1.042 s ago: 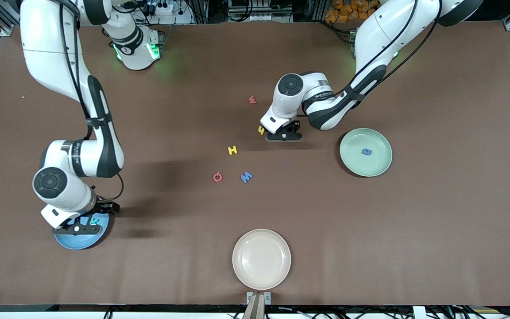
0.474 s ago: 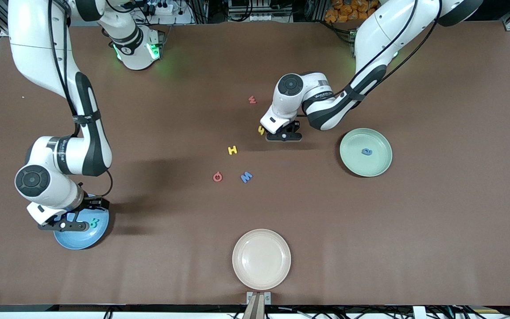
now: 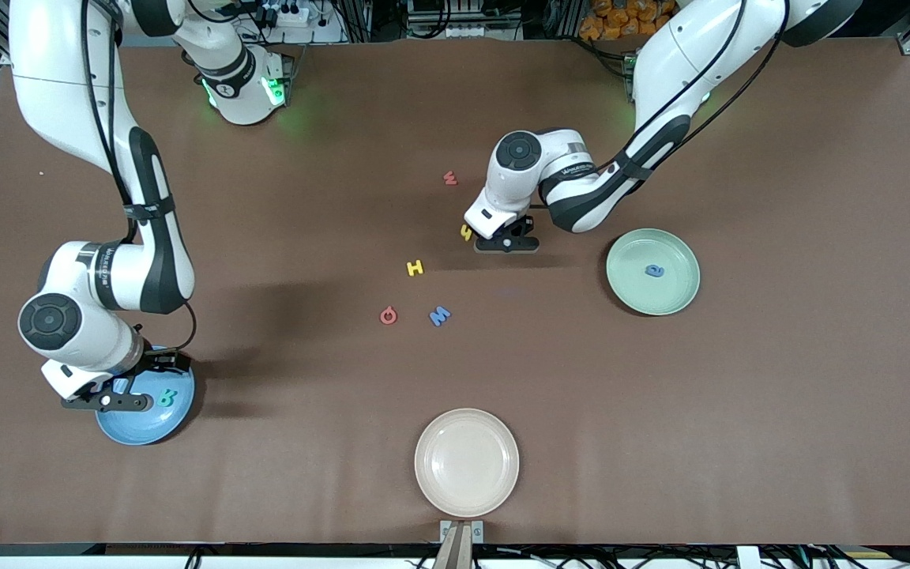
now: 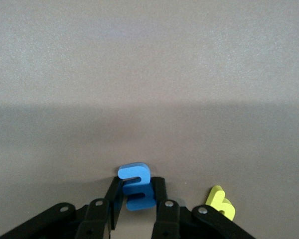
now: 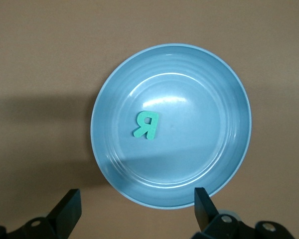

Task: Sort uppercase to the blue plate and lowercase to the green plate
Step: 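Grasp the blue lowercase m with the left gripper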

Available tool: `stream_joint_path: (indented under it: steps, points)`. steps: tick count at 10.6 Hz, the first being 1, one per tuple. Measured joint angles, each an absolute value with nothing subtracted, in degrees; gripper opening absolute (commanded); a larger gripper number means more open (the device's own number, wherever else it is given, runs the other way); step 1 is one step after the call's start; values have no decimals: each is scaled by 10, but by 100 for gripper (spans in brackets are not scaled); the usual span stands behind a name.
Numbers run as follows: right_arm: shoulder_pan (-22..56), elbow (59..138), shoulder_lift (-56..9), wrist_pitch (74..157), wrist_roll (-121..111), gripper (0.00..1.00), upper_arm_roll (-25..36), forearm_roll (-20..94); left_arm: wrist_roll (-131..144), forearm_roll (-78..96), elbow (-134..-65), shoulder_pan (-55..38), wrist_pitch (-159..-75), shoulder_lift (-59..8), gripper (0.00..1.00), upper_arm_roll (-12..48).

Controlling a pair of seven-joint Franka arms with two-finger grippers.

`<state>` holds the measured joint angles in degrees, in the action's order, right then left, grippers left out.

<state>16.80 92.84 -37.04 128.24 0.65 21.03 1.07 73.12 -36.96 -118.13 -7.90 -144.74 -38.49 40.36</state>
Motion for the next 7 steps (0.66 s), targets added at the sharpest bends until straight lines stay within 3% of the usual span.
stream_joint_path:
  steps: [7]
  points:
    - [165, 930, -365, 1269, 6, 100, 210, 11, 732, -370, -1179, -75, -1446, -385, 27, 403]
